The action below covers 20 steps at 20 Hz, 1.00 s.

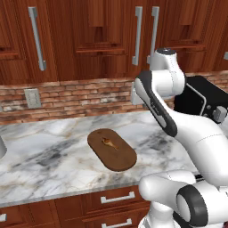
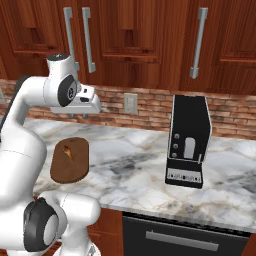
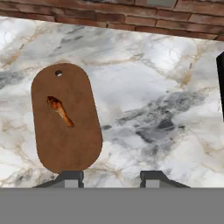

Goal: Open the cabinet, retrieve the rolling pin, and place it next to the meat on the cutting board to prepare for tenderizing.

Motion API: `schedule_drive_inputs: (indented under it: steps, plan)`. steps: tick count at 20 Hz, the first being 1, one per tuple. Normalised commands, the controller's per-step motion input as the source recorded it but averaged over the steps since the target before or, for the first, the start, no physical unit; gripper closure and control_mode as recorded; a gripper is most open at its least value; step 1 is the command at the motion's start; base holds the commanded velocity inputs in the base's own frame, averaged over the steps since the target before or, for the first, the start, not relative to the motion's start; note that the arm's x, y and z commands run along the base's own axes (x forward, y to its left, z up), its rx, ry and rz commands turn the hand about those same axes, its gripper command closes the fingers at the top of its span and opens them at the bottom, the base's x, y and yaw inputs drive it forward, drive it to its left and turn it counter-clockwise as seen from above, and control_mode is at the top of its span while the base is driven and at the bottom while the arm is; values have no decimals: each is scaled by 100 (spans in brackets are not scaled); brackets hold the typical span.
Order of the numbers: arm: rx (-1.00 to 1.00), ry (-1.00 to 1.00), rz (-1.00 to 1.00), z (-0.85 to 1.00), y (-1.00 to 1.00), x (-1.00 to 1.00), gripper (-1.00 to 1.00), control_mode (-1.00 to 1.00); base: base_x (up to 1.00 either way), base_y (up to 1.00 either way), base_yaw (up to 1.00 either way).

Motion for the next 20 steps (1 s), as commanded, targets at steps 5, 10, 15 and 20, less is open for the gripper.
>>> schedule_drive_inputs:
  steps: [5,10,15,20]
  plan:
    - [-4,-17,-6,1,-1,-33,-100,-100,0,0,0]
    - [-2,-26,-13,28,-5,-11,-100,-100,0,0,0]
    - [4,-21,-10,41,-6,6,-100,-100,0,0,0]
    - [5,-17,0,58,-2,2,-100,-100,0,0,0]
